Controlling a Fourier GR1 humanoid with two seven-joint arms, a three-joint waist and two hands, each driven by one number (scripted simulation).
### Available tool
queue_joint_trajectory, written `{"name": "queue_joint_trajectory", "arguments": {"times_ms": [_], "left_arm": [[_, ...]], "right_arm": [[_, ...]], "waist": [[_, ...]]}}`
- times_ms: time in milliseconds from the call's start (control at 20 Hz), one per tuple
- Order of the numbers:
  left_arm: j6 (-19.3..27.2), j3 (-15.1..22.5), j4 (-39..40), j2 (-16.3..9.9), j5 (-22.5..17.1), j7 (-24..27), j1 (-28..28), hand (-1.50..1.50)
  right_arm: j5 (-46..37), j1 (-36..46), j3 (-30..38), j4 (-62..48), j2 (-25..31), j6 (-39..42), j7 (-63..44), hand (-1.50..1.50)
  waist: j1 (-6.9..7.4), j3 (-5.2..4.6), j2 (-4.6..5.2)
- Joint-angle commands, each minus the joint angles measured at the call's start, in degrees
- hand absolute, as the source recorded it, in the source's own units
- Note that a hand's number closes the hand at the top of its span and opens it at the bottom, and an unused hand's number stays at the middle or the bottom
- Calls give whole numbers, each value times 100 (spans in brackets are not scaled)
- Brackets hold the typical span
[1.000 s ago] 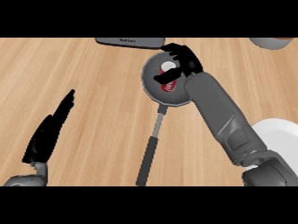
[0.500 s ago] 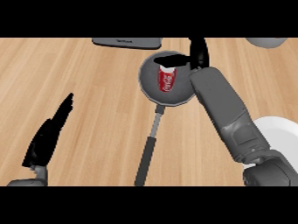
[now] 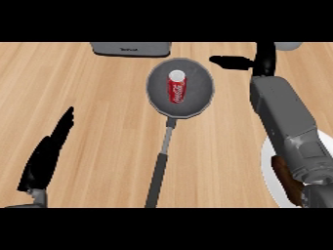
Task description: Pick the can from the plate and place it in the pan
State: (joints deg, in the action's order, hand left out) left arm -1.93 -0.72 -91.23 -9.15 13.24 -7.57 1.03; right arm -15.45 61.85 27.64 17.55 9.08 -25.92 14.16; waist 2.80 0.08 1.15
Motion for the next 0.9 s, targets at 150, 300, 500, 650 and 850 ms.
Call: {"name": "queue_joint_trajectory", "arguments": {"times_ms": [150, 300, 500, 650, 850], "left_arm": [[-169, -276, -34, -165, -227, -225, -145, 0], [-288, -363, -260, -320, -267, -222, 189, 0], [-74, -130, -343, -13, -67, -142, 342, 0], [-95, -279, 12, -74, -83, -44, 82, 0], [-67, -119, -155, 33, 28, 43, 304, 0]], "right_arm": [[177, -726, 157, -51, 982, 875, 892, -150], [182, -929, 78, 3, 1402, 1372, 774, -150], [338, -1255, 119, -32, 1481, 1637, 1304, -150], [361, -1225, 88, -69, 1863, 1887, 1066, -150], [398, -1570, 32, -99, 2159, 2371, 1329, -150]], "waist": [[-113, 3, -30], [-185, -2, -82], [-153, -1, -71], [-177, -3, -74], [-174, -2, -76]]}}
